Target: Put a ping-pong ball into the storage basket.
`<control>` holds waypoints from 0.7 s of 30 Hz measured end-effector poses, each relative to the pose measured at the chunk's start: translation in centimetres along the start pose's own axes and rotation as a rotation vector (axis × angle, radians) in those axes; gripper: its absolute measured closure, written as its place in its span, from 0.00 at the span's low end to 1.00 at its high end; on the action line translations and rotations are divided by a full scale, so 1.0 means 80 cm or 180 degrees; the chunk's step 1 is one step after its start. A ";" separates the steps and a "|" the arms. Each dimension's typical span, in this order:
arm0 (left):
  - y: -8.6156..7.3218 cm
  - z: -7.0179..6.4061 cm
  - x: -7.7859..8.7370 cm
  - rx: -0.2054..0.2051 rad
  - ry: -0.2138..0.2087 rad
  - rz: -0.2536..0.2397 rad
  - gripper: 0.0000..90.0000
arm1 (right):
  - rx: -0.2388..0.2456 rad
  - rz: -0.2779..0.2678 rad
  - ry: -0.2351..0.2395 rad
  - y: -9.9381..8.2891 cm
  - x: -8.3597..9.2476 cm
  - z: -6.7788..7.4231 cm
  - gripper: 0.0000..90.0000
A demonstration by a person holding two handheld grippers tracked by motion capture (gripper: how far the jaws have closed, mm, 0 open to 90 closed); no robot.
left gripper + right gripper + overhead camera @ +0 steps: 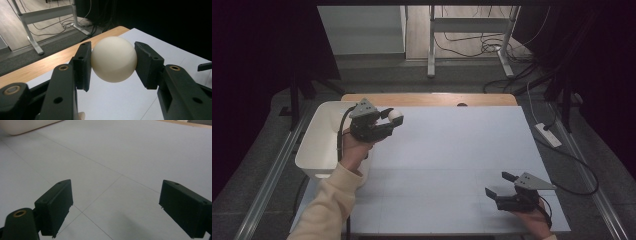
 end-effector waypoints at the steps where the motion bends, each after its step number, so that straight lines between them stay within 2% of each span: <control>1: 0.000 0.000 0.000 0.0000 0.0000 0.0000 0.57 | 0.0000 0.0000 0.0000 0.000 0.000 0.000 0.13; 21: -0.006 0.032 0.027 0.0092 0.0194 -0.0024 0.57 | 0.0002 -0.0002 -0.0014 0.001 0.000 -0.001 0.13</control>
Point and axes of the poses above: each handheld gripper's, and its own axes: x roughly backward along the jaws, y roughly out of its top, z roughly to its left, the point moved 9 cm from there along -x, roughly forward along the jaws, and after that the axes turned 1 degree about y, right-handed, at the moved point
